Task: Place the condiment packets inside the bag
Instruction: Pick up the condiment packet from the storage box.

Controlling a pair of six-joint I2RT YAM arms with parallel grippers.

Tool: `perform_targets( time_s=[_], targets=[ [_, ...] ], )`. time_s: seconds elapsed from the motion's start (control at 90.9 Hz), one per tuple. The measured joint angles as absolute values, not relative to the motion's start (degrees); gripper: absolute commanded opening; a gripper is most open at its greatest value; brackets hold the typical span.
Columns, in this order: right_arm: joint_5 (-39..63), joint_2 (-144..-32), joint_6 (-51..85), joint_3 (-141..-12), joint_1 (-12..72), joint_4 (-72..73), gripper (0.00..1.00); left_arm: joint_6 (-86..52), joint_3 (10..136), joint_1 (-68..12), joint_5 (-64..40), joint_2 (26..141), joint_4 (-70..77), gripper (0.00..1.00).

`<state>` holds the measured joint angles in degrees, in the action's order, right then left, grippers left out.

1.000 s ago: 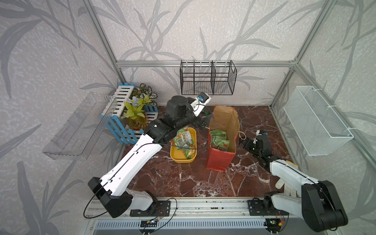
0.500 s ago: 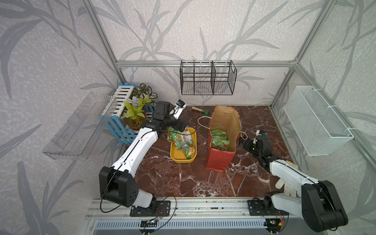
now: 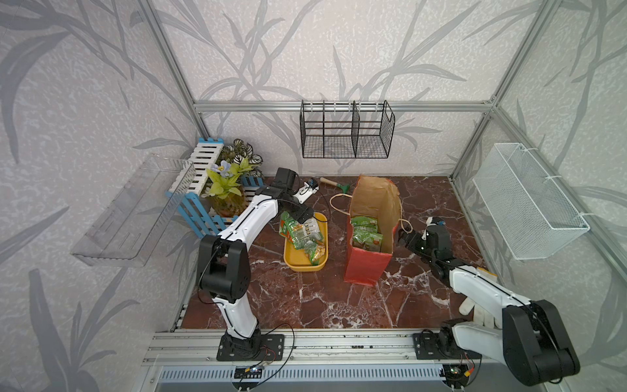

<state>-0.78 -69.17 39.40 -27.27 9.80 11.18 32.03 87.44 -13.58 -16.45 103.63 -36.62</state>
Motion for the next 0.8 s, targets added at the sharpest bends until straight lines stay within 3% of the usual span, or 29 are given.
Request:
perform_targets(
  time_s=[0.11, 0.363, 0.605, 0.803],
  targets=[
    [-0.8, -69.2, 39.4, -27.3, 9.8, 11.2, 0.99, 34.5, 90.7, -13.6, -15.4, 107.5, -39.7, 0.7],
    [-0.7, -69.4, 39.4, -27.3, 9.8, 11.2, 0.99, 38.0, 90.6, -13.5, -14.1, 109.1, -43.2, 0.69],
    [-0.5, -69.5, 39.4, -27.3, 9.8, 11.2, 0.99, 39.6, 89.6, -13.5, -11.8, 109.5, -43.3, 0.6],
    [-0.4, -69.5, 39.4, -27.3, 9.8, 11.2, 0.99, 40.4, 89.5, -13.5, -10.2, 111.1, -43.1, 0.37]
  ],
)
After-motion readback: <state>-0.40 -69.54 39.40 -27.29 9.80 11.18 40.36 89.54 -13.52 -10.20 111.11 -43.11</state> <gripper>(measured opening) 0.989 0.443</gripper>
